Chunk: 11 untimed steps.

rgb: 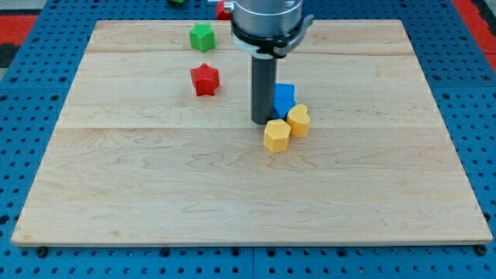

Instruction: Move the red star into the green star

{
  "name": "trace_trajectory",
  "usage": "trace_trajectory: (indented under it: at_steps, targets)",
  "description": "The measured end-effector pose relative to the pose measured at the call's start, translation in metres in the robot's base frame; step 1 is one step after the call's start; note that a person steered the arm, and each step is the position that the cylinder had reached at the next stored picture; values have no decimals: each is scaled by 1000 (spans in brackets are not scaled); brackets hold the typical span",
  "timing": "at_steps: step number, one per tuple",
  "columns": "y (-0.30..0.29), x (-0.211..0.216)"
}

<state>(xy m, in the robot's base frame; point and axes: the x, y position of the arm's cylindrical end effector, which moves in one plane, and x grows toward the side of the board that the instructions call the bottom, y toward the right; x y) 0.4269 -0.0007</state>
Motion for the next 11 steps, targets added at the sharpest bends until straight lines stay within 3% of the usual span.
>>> trace_trajectory:
  at_steps: [1, 4, 6, 7, 10, 11]
  targets:
    - [-51, -10]
    - [-56, -108]
    - [-61, -63]
    - [-96, -92]
    - [-100, -180]
    - [-100, -188]
